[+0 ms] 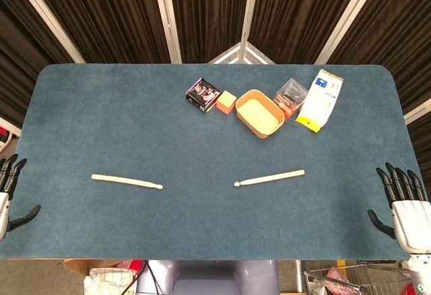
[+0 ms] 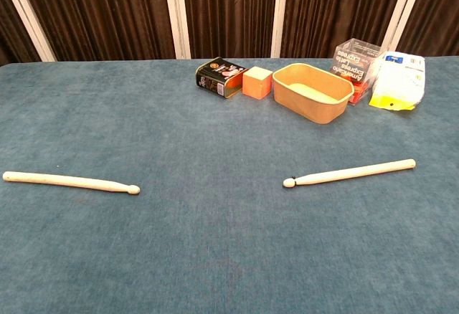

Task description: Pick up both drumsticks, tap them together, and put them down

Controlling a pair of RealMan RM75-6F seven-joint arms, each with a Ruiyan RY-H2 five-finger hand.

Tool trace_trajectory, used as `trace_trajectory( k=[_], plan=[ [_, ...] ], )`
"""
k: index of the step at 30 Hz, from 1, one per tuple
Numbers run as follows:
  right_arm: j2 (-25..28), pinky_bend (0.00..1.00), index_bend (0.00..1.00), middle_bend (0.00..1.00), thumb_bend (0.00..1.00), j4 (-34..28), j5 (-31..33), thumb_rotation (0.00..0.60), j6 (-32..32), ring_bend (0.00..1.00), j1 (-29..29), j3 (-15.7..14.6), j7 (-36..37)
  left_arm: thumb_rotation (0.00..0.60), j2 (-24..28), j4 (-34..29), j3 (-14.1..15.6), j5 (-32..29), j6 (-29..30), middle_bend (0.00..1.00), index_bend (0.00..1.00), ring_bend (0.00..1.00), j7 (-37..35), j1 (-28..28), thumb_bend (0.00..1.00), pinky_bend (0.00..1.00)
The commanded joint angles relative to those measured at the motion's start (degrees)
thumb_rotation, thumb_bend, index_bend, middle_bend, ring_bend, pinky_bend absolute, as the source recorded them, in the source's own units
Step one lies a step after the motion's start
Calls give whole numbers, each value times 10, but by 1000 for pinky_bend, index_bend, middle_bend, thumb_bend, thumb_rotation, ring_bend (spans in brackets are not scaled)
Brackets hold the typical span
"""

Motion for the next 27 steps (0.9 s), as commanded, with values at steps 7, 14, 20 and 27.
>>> trace_trajectory(
  k=[7,14,20,27],
  plan=[
    [-15,0,132,141,296,7,-12,600,-4,101,-1,6,31,600,4,-16,2,3,1,0,35,0,9,5,273,0],
    [-34,0,304,304,295,-8,-21,600,-46,164,28,15,30,600,-1,-8,2,12,-3,0,32,0,8,3,274,0],
    [-56,0,386,351,296,-40,11,600,-150,189,94,47,-41,600,-2,-8,-2,7,-7,0,31,0,12,1,273,0],
    [-109,0,433,366,296,-52,104,600,-259,202,164,89,-139,600,-7,-7,-9,-7,-9,0,31,0,16,1,274,0]
  ],
)
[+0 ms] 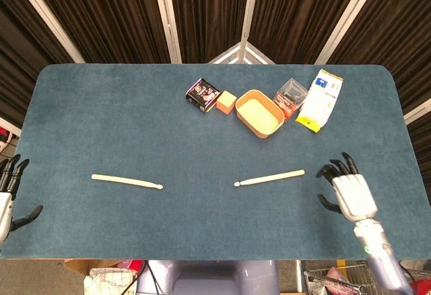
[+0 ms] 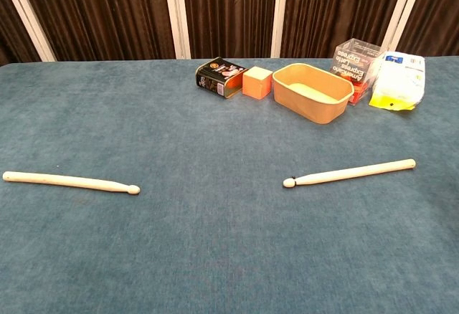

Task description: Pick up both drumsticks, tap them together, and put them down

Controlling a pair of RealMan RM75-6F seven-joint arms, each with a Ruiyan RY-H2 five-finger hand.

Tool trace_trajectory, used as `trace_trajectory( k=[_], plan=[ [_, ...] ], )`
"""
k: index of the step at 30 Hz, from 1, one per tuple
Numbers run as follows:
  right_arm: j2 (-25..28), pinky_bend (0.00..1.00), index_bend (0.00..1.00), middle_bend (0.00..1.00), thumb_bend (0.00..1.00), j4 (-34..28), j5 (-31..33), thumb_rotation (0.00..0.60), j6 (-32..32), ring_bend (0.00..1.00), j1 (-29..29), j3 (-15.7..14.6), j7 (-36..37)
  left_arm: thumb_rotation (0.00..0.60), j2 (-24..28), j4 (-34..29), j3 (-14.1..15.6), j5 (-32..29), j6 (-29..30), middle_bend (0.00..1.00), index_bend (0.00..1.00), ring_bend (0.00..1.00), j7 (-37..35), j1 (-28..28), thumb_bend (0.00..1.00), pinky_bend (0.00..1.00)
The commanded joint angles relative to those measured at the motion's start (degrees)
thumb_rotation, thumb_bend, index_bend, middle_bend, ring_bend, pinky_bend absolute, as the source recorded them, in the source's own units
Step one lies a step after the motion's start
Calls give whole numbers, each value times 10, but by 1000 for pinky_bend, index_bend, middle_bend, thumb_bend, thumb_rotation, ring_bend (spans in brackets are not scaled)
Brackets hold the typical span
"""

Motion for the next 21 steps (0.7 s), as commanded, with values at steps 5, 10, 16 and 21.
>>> trace_trajectory(
  k=[5,10,16,21],
  plan=[
    [-75,0,434,370,296,15,108,600,-105,203,80,42,-127,600,-4,1,-8,-15,-3,0,31,0,9,-1,273,0],
    [-124,0,443,383,296,50,159,600,-148,209,124,55,-187,600,-8,0,-13,-22,-1,0,31,0,14,0,273,0],
    [-153,0,451,388,296,78,185,600,-154,209,142,54,-211,600,-11,2,-15,-25,-3,0,31,0,18,-1,273,0],
    [-168,0,469,401,296,98,191,600,-158,210,152,47,-219,600,-14,4,-17,-28,-2,0,31,0,20,-1,273,0]
  ],
)
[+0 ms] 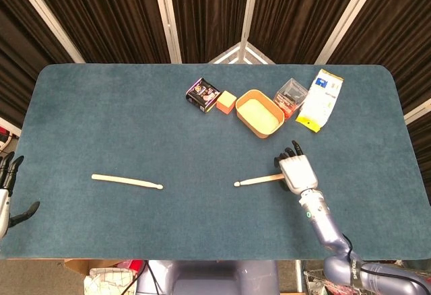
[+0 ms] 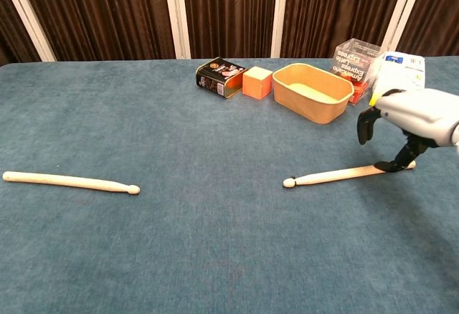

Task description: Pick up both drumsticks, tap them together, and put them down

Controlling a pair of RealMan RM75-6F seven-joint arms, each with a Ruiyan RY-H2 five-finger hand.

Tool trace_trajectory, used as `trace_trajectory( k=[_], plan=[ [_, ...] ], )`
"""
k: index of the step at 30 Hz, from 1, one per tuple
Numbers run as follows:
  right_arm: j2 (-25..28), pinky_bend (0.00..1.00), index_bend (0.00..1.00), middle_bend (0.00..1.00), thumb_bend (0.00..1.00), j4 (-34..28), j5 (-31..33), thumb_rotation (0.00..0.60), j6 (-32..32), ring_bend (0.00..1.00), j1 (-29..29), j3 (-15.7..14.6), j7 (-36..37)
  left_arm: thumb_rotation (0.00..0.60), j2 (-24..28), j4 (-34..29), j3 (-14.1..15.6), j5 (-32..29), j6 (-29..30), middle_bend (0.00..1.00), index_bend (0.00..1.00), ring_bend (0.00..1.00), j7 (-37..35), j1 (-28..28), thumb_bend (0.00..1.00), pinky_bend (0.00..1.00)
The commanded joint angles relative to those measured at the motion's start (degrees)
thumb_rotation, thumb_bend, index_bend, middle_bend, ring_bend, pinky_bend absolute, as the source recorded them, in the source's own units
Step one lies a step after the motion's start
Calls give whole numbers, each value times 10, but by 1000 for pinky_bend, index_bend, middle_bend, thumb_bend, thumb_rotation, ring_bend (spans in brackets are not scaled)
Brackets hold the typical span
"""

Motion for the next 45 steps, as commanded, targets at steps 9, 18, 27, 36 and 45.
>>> trace_trajectory(
  k=[9,18,27,36,45],
  plan=[
    [-23,0,519,459,296,35,7,600,-4,219,11,-14,3,600,-8,2,-3,-5,-7,0,31,0,16,-5,273,0],
    [-35,0,539,486,296,64,4,600,-5,230,16,-24,19,600,-16,3,-4,-7,-9,0,31,0,28,-7,273,0],
    [-44,0,556,516,305,81,2,600,-8,243,21,-29,25,600,-22,5,-5,-9,-9,0,31,0,35,-8,273,0],
    [-62,0,580,544,327,114,4,600,-19,259,31,-29,34,600,-26,6,-5,-11,-12,0,31,0,43,-10,273,0],
    [-66,0,611,570,331,118,2,600,-18,277,34,-31,36,600,-28,6,-6,-11,-13,0,31,0,43,-11,273,0]
  ],
)
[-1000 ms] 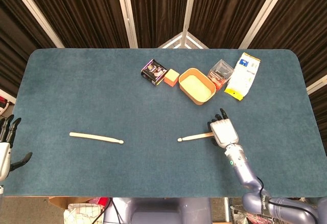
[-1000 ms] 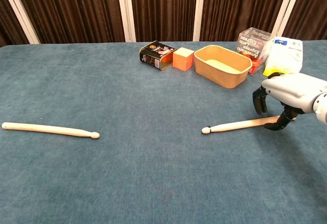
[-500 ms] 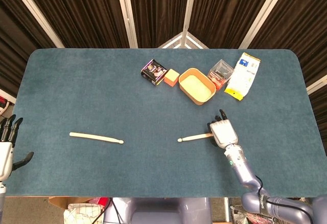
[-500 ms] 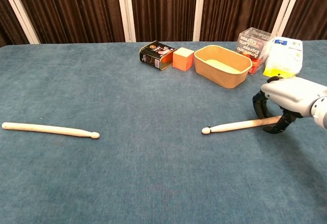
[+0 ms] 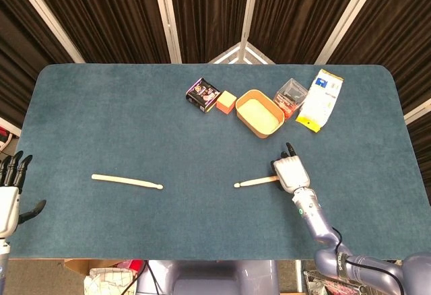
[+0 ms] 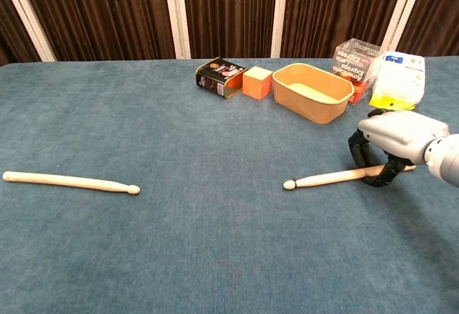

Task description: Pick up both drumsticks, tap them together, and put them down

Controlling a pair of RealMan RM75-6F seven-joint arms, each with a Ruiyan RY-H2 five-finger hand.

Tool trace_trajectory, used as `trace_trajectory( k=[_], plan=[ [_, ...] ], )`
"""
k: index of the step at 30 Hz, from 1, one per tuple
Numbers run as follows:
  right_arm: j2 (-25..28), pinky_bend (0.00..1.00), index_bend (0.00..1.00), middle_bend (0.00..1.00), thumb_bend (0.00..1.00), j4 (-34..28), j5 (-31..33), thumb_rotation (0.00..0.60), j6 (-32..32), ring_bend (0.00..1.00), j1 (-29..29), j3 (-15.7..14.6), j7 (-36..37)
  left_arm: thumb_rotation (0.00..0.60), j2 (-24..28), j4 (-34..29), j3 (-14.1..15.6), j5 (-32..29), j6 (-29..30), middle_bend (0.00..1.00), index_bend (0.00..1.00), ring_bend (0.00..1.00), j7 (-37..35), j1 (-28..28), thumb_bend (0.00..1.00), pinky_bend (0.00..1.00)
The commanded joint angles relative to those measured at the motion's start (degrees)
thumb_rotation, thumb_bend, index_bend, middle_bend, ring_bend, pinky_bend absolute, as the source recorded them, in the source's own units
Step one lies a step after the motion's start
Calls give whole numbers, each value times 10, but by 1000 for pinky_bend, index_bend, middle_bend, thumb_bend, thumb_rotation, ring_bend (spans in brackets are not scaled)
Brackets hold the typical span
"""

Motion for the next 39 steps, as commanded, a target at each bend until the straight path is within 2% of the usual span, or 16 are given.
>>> trace_trajectory(
  k=[1,16,29,34,39],
  plan=[
    [1,0,616,574,333,-2,-1,600,1,279,0,-1,1,600,0,1,0,0,0,0,31,0,0,0,273,0],
    [22,0,697,630,388,-12,-29,600,6,322,-3,-8,43,600,-1,0,1,-1,-4,0,31,0,0,-2,273,0],
    [90,0,718,646,390,-68,-158,600,67,343,-22,-42,167,600,-6,18,5,14,-22,3,31,0,-16,-15,273,0],
    [142,0,718,646,389,-107,-218,600,129,343,-37,-47,236,600,-14,46,6,38,-40,64,55,0,-39,-36,273,0],
    [217,0,722,646,389,-171,-235,600,179,343,-52,-28,303,600,-27,91,2,38,-79,93,69,0,-53,-63,273,0]
  ],
)
